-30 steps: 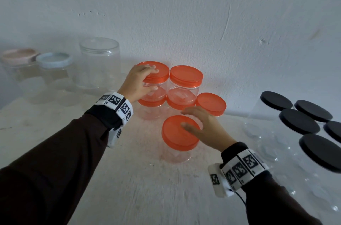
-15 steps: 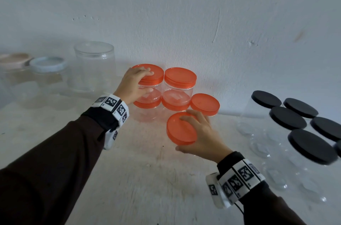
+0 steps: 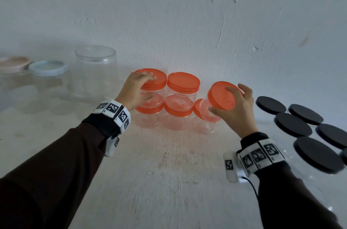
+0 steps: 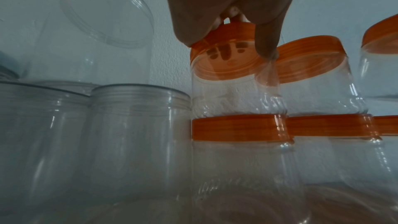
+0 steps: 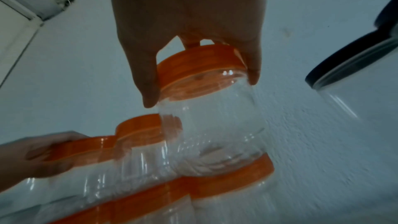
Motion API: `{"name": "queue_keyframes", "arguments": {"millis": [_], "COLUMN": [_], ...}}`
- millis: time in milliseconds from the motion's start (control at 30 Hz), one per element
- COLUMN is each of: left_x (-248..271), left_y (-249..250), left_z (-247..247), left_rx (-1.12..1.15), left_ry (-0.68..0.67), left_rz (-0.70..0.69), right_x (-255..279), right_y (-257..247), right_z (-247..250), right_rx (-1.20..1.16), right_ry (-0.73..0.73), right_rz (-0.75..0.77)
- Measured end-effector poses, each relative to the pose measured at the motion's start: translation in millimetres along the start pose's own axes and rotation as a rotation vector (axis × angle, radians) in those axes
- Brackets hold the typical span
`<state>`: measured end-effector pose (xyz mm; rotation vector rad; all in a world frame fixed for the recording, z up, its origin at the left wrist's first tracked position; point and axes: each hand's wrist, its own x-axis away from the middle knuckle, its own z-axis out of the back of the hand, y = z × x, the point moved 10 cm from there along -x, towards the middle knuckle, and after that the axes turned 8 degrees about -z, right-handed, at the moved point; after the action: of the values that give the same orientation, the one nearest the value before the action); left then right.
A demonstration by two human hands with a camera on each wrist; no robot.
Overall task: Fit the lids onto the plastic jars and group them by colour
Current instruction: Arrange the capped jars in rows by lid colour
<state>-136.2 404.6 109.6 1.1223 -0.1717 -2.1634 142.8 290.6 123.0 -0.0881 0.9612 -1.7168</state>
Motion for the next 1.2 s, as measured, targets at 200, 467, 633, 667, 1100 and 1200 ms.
{"name": "queue_keyframes", "arguments": {"millis": [200,467,633,667,1100,1200], "left_x": [0.5,0.9,0.5,0.5,0.2,0.4], "left_y": [2.9,2.8,3.1,2.9,2.4,3.0], "left_z": [1.8,1.9,1.9,1.8,2.6,2.8], "left_rx": [-0.007,0.000,-0.009,-0.009,-0.006,-0.001], "left_ry": [0.016,0.024,0.025,0.026,0.037,0.036], "left_rz": [-0.024,-0.022,-0.026,-0.029,-0.020,-0.017], "right_x": [-16.8,-15.6,-2.3,-2.5,-18.4,-18.2], "right_y": [-1.2,38.6,64.3,67.4,74.1,73.1], "right_z": [-24.3,-39.4,-61.9,-64.3,-73.9,-75.7], "right_rx": [0.008,-0.318,-0.452,-0.462,-0.388,-0.396], "right_ry": [0.017,-0.002,-0.063,-0.074,-0.110,-0.100], "right_rz": [0.030,-0.186,-0.318,-0.341,-0.380,-0.377]}}
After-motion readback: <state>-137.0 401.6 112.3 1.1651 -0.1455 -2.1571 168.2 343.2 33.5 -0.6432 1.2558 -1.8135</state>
